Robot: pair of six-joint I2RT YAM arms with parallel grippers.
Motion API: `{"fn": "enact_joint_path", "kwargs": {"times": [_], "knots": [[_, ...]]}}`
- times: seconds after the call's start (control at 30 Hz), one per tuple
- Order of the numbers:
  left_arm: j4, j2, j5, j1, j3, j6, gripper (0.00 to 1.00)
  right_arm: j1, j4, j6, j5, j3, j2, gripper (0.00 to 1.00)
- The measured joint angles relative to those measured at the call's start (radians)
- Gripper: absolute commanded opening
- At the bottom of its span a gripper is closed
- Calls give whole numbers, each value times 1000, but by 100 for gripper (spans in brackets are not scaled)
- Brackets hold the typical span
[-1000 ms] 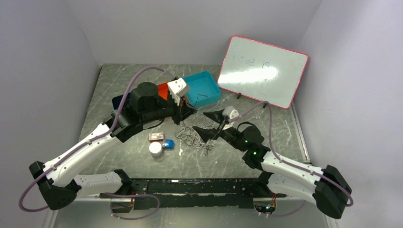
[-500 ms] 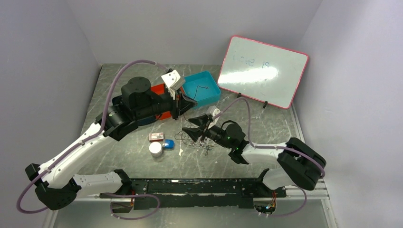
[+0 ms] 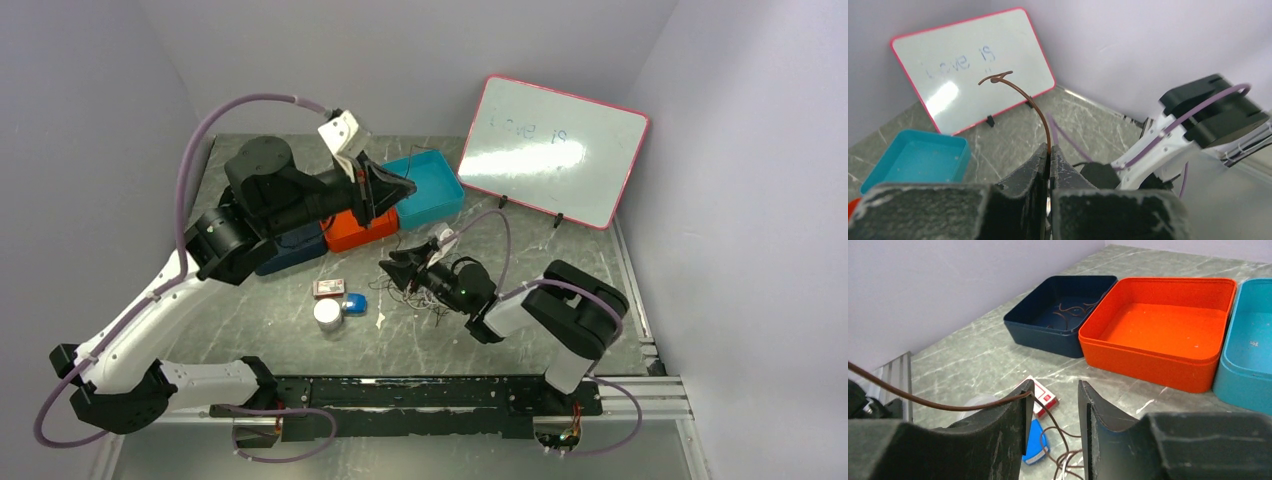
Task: Untangle the cables
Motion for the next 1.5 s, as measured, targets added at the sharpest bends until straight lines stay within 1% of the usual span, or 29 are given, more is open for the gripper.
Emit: {"fn": "enact_joint_path", "kwargs": {"times": [0.17, 0.4, 0.57, 0.87, 1.13, 1.5], "knots": [[-23, 26, 1, 0, 105, -12, 7, 0, 49, 27, 34, 62, 89, 40], [-65, 58, -8, 0, 246, -15, 7, 0, 63, 46, 69, 72, 134, 32], [-96, 80, -55, 0, 318, -14, 7, 2, 58, 55, 109, 7, 130, 28], [-154, 158, -173, 0, 530, 19, 7, 6, 36, 71, 168, -145, 58, 28], [-164, 178, -279, 0, 613, 57, 7, 8, 17, 79, 205, -241, -11, 30], [-160, 193, -386, -1, 739, 119, 7, 13, 24, 87, 224, -292, -4, 30]]}}
